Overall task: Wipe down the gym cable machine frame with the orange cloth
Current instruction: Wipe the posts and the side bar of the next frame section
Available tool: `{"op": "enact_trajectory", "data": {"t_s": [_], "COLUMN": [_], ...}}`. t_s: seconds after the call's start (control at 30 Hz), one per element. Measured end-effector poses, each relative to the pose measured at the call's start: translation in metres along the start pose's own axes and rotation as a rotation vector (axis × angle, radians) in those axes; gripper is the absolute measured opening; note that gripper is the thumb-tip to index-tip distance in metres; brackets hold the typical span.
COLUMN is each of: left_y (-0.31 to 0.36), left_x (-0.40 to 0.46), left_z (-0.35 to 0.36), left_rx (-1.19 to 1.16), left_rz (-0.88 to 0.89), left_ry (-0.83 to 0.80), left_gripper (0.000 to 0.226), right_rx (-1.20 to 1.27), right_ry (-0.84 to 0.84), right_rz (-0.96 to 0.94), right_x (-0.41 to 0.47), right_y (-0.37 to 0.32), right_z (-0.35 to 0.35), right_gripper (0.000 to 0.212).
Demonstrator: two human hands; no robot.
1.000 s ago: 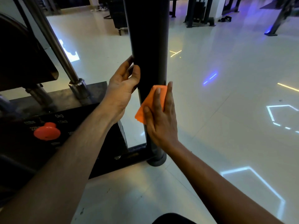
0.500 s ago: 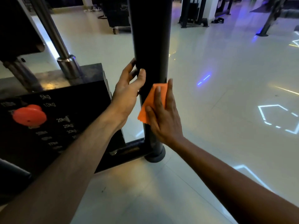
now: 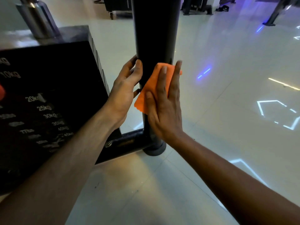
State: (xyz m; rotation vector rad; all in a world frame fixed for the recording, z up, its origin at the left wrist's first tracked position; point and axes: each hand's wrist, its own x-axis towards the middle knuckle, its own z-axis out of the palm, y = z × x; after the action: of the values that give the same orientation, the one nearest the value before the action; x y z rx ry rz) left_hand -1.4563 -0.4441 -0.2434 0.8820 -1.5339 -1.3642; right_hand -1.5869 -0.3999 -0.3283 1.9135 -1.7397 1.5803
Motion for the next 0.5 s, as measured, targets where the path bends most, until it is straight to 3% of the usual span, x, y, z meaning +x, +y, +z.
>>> {"op": "enact_trajectory", "data": {"t_s": [0.23, 0.43, 0.5], "left_y": [-0.022, -0.052, -0.061], "left_x": [-0.007, -0.007, -0.011], "left_z": [0.004, 0.003, 0.006], "left_rx": [-0.007, -0.029, -0.037], "left_rz": [0.037, 0.038, 0.022], "left_ry": [0.015, 0.016, 0.029], "left_gripper": [0.046, 0.046, 0.046], "right_rx": [-0.158, -0.004, -0.07], "right_ry": [-0.204, 0.031, 0.003], "right_rz": [-0.075, 0.003, -0.032], "right_x": [-0.07, -0.029, -0.041], "right_y": [0.05, 0.025, 0.034], "right_z": [0.015, 0.02, 0.027], "right_gripper": [0.087, 0.081, 0.088]}}
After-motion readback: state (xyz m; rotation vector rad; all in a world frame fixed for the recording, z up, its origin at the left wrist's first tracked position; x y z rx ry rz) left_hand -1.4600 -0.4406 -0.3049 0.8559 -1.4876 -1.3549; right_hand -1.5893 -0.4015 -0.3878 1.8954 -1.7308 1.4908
